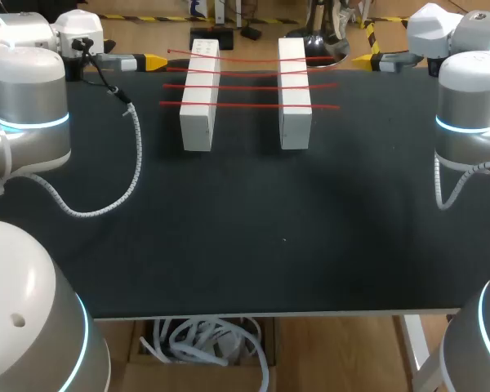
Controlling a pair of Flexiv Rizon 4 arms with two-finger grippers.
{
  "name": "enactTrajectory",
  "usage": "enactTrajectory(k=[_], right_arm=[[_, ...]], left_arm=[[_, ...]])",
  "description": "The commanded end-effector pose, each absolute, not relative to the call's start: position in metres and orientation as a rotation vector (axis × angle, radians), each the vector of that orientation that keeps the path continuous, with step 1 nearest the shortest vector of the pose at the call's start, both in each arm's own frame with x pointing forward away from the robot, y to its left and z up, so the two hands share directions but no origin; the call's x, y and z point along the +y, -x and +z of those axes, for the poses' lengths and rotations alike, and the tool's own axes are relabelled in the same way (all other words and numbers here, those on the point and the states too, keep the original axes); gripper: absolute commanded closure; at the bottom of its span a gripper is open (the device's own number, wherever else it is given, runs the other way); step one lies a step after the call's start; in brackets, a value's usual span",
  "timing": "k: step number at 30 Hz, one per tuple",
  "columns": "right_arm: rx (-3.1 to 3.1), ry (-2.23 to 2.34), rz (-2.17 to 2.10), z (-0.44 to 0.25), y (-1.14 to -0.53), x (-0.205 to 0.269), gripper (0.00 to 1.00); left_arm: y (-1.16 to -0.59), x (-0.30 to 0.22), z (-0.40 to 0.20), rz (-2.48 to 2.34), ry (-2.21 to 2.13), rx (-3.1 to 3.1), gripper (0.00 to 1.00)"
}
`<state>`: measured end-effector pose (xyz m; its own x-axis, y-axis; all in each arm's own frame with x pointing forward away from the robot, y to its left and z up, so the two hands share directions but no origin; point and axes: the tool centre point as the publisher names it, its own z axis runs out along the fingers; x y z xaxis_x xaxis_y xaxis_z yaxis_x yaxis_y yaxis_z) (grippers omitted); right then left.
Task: Grab the tape and strap the tape.
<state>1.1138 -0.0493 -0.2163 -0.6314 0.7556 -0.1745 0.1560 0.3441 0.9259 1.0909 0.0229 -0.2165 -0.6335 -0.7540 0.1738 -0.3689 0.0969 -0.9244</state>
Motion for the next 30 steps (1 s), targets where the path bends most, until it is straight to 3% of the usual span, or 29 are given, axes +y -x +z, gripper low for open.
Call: enactTrajectory(k=[1,9,20,28,29,30], right_arm=[[2.011,-0.793,1.29,-0.216,-1.114,-0.049,0.0],[2.011,-0.793,1.29,-0.216,-1.114,-0.049,0.0],[2.011,-0.793,1.29,-0.216,-1.114,-0.049,0.0],[2.011,-0.793,1.29,-0.216,-1.114,-0.049,0.0],[2.011,-0.793,1.29,-0.216,-1.114,-0.049,0.0],[2.011,-0.793,1.29,-0.216,-1.114,-0.049,0.0]], left_arm=[[-1.091,0.023,-0.218,-1.553,1.103,2.03,0.0],[-1.09,0.024,-0.222,-1.539,1.063,2.045,0.0],[-1.074,0.035,-0.254,-1.661,0.594,2.275,0.0],[-1.072,0.031,-0.268,-1.664,0.524,2.327,0.0],[-1.072,0.03,-0.269,-1.66,0.537,2.315,0.2],[-1.073,0.03,-0.27,-1.664,0.544,2.314,0.27]])
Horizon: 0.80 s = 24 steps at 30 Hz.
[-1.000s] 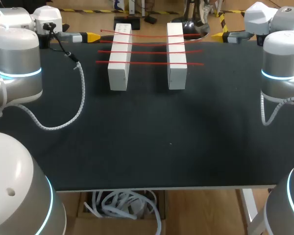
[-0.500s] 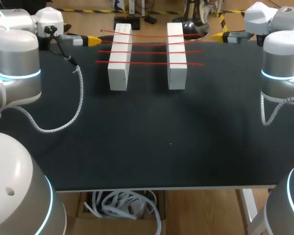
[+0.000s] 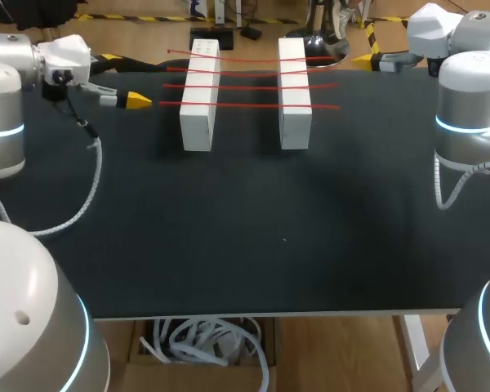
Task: Grab the tape and strap the tape.
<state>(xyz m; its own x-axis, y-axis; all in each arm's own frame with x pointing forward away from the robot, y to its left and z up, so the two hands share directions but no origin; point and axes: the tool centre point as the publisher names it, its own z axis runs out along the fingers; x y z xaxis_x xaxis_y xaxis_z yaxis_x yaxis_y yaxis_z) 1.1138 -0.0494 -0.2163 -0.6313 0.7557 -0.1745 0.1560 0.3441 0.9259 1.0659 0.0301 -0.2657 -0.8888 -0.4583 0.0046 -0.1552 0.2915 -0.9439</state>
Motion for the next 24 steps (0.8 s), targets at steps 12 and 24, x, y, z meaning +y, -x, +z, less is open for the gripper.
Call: enactTrajectory(k=[12,24], right_arm=[[2.011,-0.793,1.29,-0.216,-1.114,-0.049,0.0],[2.011,-0.793,1.29,-0.216,-1.114,-0.049,0.0]], left_arm=[[-1.074,0.023,-0.281,-1.709,0.499,2.336,0.53],[-1.073,0.019,-0.296,-1.754,0.456,2.374,0.53]])
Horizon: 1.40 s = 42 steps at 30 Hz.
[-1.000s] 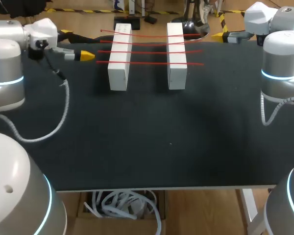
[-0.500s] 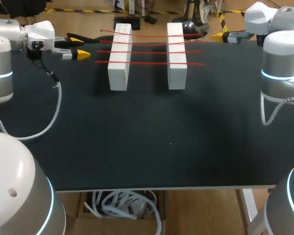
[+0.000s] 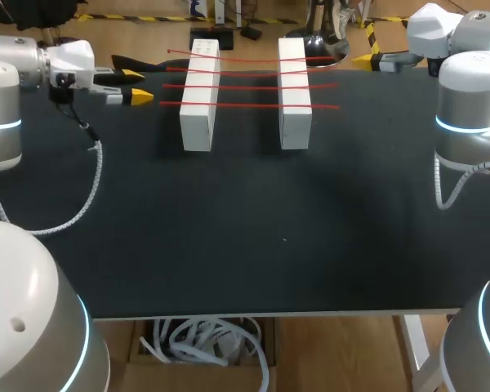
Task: Grab the tape and strap the tape.
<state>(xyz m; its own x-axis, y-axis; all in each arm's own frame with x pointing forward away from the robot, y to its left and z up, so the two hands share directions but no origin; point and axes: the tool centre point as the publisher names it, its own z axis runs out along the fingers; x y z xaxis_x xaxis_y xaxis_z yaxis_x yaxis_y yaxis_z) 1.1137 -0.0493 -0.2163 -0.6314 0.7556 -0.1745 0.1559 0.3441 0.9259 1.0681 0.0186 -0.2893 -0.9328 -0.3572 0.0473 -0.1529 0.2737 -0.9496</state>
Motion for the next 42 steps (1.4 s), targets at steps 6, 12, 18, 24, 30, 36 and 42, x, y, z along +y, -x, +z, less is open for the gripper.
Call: enactTrajectory(k=[6,12,18,24,30,36,42], right_arm=[[2.011,-0.793,1.29,-0.216,-1.114,-0.049,0.0],[2.011,-0.793,1.29,-0.216,-1.114,-0.049,0.0],[2.011,-0.793,1.29,-0.216,-1.114,-0.049,0.0],[2.011,-0.793,1.29,-0.216,-1.114,-0.049,0.0],[2.011,-0.793,1.29,-0.216,-1.114,-0.049,0.0],[2.011,-0.793,1.29,-0.216,-1.114,-0.049,0.0],[2.011,-0.793,1.29,-0.216,-1.114,-0.049,0.0]], left_arm=[[-1.07,0.013,-0.305,-1.812,0.444,2.388,0.51],[-1.068,0.007,-0.314,-1.841,0.406,2.412,0.47],[-1.065,0.001,-0.32,-1.889,0.388,2.417,0.51],[-1.063,-0.005,-0.324,-1.916,0.376,2.411,0.55],[-1.062,-0.008,-0.328,-1.945,0.359,2.396,0.6],[-1.061,-0.01,-0.327,-1.967,0.347,2.376,0.56],[-1.061,-0.01,-0.329,-1.98,0.337,2.366,0.59]])
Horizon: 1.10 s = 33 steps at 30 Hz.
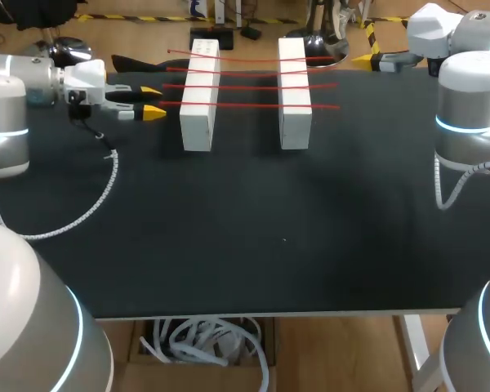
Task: Grab the tape and strap the tape.
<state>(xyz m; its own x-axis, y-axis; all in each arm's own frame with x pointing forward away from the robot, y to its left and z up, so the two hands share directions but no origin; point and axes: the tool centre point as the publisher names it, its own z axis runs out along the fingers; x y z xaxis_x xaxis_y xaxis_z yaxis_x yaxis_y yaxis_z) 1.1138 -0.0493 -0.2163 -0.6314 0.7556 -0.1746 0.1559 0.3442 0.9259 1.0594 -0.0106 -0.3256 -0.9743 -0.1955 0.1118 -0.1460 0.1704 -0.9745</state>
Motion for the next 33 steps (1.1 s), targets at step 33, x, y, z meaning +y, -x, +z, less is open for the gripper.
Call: enactTrajectory(k=[33], right_arm=[[2.011,-0.793,1.29,-0.2164,-1.1138,-0.0495,0.0]], left_arm=[[-1.0633,-0.0026,-0.3278,-2.02,0.292,2.368,0.76]])
